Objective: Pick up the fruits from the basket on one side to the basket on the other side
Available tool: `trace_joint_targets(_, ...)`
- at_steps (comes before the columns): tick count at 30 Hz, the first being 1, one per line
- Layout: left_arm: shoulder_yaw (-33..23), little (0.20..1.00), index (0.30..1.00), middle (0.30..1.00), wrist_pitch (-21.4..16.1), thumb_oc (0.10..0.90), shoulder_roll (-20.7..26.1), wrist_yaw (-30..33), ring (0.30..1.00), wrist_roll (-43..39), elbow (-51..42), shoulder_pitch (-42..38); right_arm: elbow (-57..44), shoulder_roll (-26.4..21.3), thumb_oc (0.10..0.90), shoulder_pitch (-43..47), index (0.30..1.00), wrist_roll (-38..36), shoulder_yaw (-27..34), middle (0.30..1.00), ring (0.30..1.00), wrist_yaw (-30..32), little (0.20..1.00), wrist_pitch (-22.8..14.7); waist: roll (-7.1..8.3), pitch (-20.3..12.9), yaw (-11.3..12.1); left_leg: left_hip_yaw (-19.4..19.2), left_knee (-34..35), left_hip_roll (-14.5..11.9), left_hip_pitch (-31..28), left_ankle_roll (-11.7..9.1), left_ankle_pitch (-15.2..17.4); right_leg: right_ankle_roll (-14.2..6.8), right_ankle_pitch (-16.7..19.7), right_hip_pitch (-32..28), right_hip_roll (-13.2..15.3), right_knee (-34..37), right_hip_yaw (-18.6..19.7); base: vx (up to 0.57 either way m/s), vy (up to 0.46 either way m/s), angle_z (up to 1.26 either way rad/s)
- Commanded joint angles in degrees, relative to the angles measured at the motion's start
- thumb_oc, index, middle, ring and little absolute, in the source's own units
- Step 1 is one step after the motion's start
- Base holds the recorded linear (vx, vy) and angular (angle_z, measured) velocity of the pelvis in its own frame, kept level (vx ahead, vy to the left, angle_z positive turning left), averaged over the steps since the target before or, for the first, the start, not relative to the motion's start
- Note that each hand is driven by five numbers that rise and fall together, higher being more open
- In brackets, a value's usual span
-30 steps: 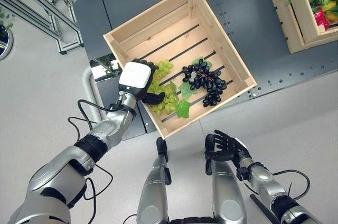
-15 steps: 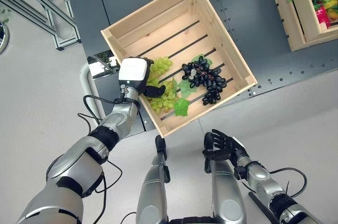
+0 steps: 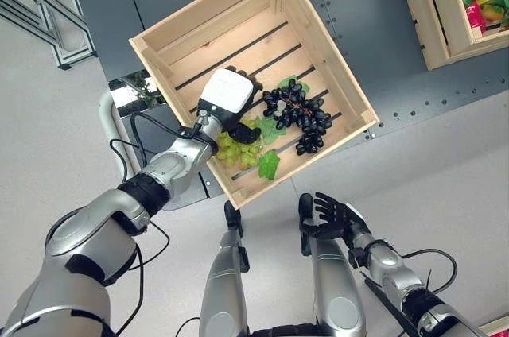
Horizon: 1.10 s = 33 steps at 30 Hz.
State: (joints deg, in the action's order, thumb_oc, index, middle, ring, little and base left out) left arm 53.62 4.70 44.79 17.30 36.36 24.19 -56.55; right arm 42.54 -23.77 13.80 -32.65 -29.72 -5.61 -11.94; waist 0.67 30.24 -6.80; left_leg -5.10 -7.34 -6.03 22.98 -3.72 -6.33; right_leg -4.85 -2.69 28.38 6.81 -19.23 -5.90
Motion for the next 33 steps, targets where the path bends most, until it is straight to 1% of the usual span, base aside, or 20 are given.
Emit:
trace_joint_targets(1, -5.1, 0.900, 0.900, 0.900, -0.9, 0.800, 4.9, -2.1, 0.900, 1.8, -7.3, -5.5, -5.4, -1.9, 0.800, -3.9, 0.900, -2.6, 2.4, 0.900, 0.900, -0.7, 0.900, -4.9, 0.74, -0.5, 0.4, 1.2, -12.1, 0.5, 6.1, -0.2, 5.6, 0.8, 3.4, -4.8, -1.0, 7.6, 0.8, 0.00, -0.045, 0.03)
trace_joint_targets(3, -6.6, 0.900, 0.900, 0.900, -2.4, 0.800, 7.2, -6.7, 0.900, 1.2, -12.3, -4.4, -5.9, -2.0, 0.800, -4.5, 0.900, -2.7, 3.0, 0.900, 0.900, -0.5, 0.900, -5.0, 0.33, -0.5, 0.9, 1.6, -12.5, 0.6, 6.4, -0.2, 5.7, 0.8, 3.2, -4.9, -0.8, 7.5, 0.4, 0.01, -0.047, 0.05)
trace_joint_targets(5, -8.4, 0.900, 0.900, 0.900, -2.8, 0.800, 8.8, -11.5, 0.900, 0.4, -17.4, -3.2, -6.1, -1.8, 0.800, -5.2, 0.900, -2.8, 3.8, 0.900, 0.900, -0.4, 0.900, -5.3, 0.09, -0.5, 1.4, 1.8, -12.3, 0.6, 6.5, -0.2, 5.7, 0.7, 3.2, -5.0, -0.6, 7.7, -0.2, 0.01, -0.059, 0.07)
trace_joint_targets(6, -9.6, 0.900, 0.900, 0.900, -2.7, 0.800, 9.6, -12.7, 0.900, 0.6, -20.3, -2.1, -6.4, -1.6, 0.800, -5.5, 0.900, -2.9, 4.2, 0.900, 0.900, -0.2, 0.900, -5.4, -0.09, -0.5, 1.9, 1.9, -12.2, 0.6, 6.6, -0.3, 5.6, 0.6, 3.3, -5.2, -0.4, 7.8, -0.6, 0.01, -0.054, 0.08)
trace_joint_targets(8, -11.1, 0.900, 0.900, 0.900, -2.3, 0.800, 10.7, -12.9, 0.900, 0.5, -23.1, -0.8, -6.7, -1.6, 0.800, -6.0, 0.900, -2.8, 4.6, 0.900, 0.900, 0.2, 0.900, -5.6, -0.33, -0.5, 2.3, 2.1, -12.1, 0.7, 6.6, -0.3, 5.5, 0.6, 3.3, -5.3, -0.3, 8.1, -1.0, 0.01, -0.034, 0.08)
trace_joint_targets(10, -13.6, 0.900, 0.900, 0.900, -1.8, 0.800, 12.0, -11.2, 0.900, 0.9, -25.8, 0.8, -6.7, -1.7, 0.800, -6.7, 0.900, -3.0, 5.0, 0.900, 0.900, 0.2, 0.900, -6.1, -0.55, -0.5, 2.6, 2.3, -11.9, 0.8, 6.7, -0.3, 5.4, 0.6, 3.4, -5.5, -0.3, 8.4, -1.2, 0.00, -0.021, 0.05)
trace_joint_targets(13, -17.0, 0.900, 0.900, 0.900, -2.3, 0.800, 13.6, -10.1, 0.900, 0.4, -27.8, 2.6, -7.1, -1.6, 0.800, -7.7, 0.900, -2.8, 5.8, 0.900, 0.900, -0.1, 0.900, -6.3, -0.77, -0.5, 3.0, 2.5, -11.8, 1.0, 6.7, -0.3, 5.4, 0.5, 3.5, -5.7, -0.1, 8.7, -1.6, 0.00, -0.011, 0.05)
trace_joint_targets(14, -17.3, 0.900, 0.900, 0.900, -2.4, 0.800, 13.7, -10.2, 0.900, 0.3, -27.8, 2.7, -7.2, -1.6, 0.800, -7.8, 0.900, -2.7, 5.8, 0.900, 0.900, 0.0, 0.900, -6.3, -0.81, -0.5, 3.1, 2.6, -11.7, 1.0, 6.7, -0.3, 5.3, 0.5, 3.5, -5.7, -0.1, 8.7, -1.6, 0.00, 0.000, 0.00)
trace_joint_targets(16, -19.3, 0.900, 0.900, 0.900, -2.9, 0.800, 14.6, -14.4, 0.900, 0.5, -29.2, 4.2, -7.8, -1.6, 0.800, -8.4, 0.900, -2.6, 6.4, 0.900, 0.900, 0.2, 0.900, -6.3, -0.97, -0.5, 3.4, 2.9, -11.3, 1.4, 6.8, -0.4, 5.0, 0.4, 3.9, -5.8, 0.0, 9.2, -2.0, 0.00, 0.000, 0.00)
trace_joint_targets(17, -19.4, 0.900, 0.900, 0.900, -2.8, 0.800, 14.7, -15.1, 0.900, 0.5, -29.3, 4.4, -7.9, -1.7, 0.800, -8.4, 0.900, -2.6, 6.5, 0.900, 0.900, 0.1, 0.900, -6.2, -1.01, -0.5, 3.4, 2.9, -11.2, 1.4, 6.7, -0.4, 4.9, 0.4, 3.9, -5.8, 0.0, 9.2, -2.1, 0.00, 0.000, 0.05)
trace_joint_targets(18, -19.3, 0.900, 0.900, 0.900, -2.0, 0.800, 15.0, -17.8, 0.900, 1.5, -29.4, 4.7, -8.0, -1.8, 0.800, -8.5, 0.900, -2.7, 6.7, 0.900, 0.900, 0.0, 0.900, -6.1, -1.08, -0.5, 3.5, 2.8, -11.0, 1.4, 6.7, -0.4, 4.9, 0.3, 3.9, -5.9, 0.1, 9.4, -2.2, 0.00, 0.000, 0.09)
trace_joint_targets(20, -18.5, 0.900, 0.900, 0.900, -0.6, 0.800, 15.2, -18.9, 0.900, 3.3, -29.4, 4.5, -8.1, -1.9, 0.800, -8.4, 0.900, -2.9, 6.6, 0.900, 0.900, 0.0, 0.900, -6.1, -1.08, -0.5, 3.4, 2.8, -10.8, 1.5, 6.6, -0.4, 4.8, 0.3, 4.0, -6.0, 0.1, 9.4, -2.4, 0.00, -0.004, 0.09)
trace_joint_targets(21, -17.3, 0.900, 0.900, 0.900, 0.1, 0.800, 15.6, -19.8, 0.900, 4.2, -28.6, 3.4, -8.1, -2.0, 0.800, -8.2, 0.900, -3.2, 6.1, 0.900, 0.900, 0.1, 0.900, -6.3, -0.92, -0.5, 3.3, 2.6, -10.9, 1.5, 6.6, -0.3, 4.9, 0.3, 3.9, -6.1, 0.0, 9.5, -2.3, 0.00, 0.000, 0.00)
trace_joint_targets(24, -15.9, 0.900, 0.900, 0.900, 0.7, 0.800, 15.3, -20.5, 0.900, 6.0, -27.6, 2.1, -7.5, -1.9, 0.800, -7.7, 0.900, -3.8, 5.8, 0.900, 0.900, -0.2, 0.900, -6.4, -0.60, -0.5, 3.4, 2.5, -11.3, 1.3, 6.9, -0.3, 5.0, 0.3, 4.0, -5.9, 0.0, 9.4, -2.4, 0.01, -0.028, 0.04)
trace_joint_targets(25, -14.6, 0.900, 0.900, 0.900, 1.8, 0.800, 15.3, -20.0, 0.900, 5.6, -26.8, 1.1, -7.1, -1.8, 0.800, -7.4, 0.900, -4.3, 5.4, 0.900, 0.900, -0.4, 0.900, -6.6, -0.44, -0.5, 3.4, 2.5, -11.3, 1.3, 6.8, -0.3, 5.1, 0.2, 4.1, -6.0, 0.0, 9.5, -2.3, 0.00, 0.000, 0.00)
trace_joint_targets(27, -13.3, 0.900, 0.900, 0.900, 2.6, 0.800, 14.8, -19.3, 0.900, 6.5, -25.6, 0.0, -6.7, -1.6, 0.800, -7.1, 0.900, -4.3, 5.0, 0.900, 0.900, -0.6, 0.900, -6.5, -0.22, -0.5, 3.2, 2.4, -11.3, 1.3, 6.7, -0.3, 5.2, 0.2, 4.2, -6.2, -0.1, 9.8, -2.1, 0.00, 0.000, 0.00)
trace_joint_targets(30, -11.5, 0.900, 0.900, 0.900, 2.3, 0.800, 13.8, -17.7, 0.900, 6.2, -22.9, -0.9, -6.0, -1.4, 0.800, -6.6, 0.900, -4.6, 4.4, 0.900, 0.900, -0.7, 0.900, -6.7, 0.07, -0.5, 3.1, 2.1, -11.2, 1.2, 6.3, -0.2, 5.2, 0.2, 4.3, -6.3, -0.4, 9.9, -1.8, 0.00, 0.000, 0.00)
trace_joint_targets(31, -9.9, 0.900, 0.900, 0.900, 2.1, 0.800, 12.9, -17.1, 0.900, 4.6, -20.9, -1.8, -5.4, -1.5, 0.800, -6.3, 0.900, -4.7, 4.0, 0.900, 0.900, -0.9, 0.900, -7.0, 0.18, -0.5, 2.9, 2.0, -11.5, 1.1, 6.7, -0.3, 5.3, 0.2, 4.4, -6.0, -0.4, 9.8, -1.6, 0.00, 0.000, 0.00)
trace_joint_targets(33, -8.4, 0.900, 0.900, 0.900, 2.5, 0.800, 11.4, -15.8, 0.900, 5.9, -18.6, -2.3, -5.3, -1.4, 0.800, -5.7, 0.900, -4.7, 3.7, 0.900, 0.900, -0.7, 0.900, -6.8, 0.18, -0.5, 2.6, 2.1, -11.9, 1.1, 7.0, -0.4, 5.3, 0.3, 4.4, -5.6, -0.6, 9.6, -1.2, 0.00, 0.000, 0.00)
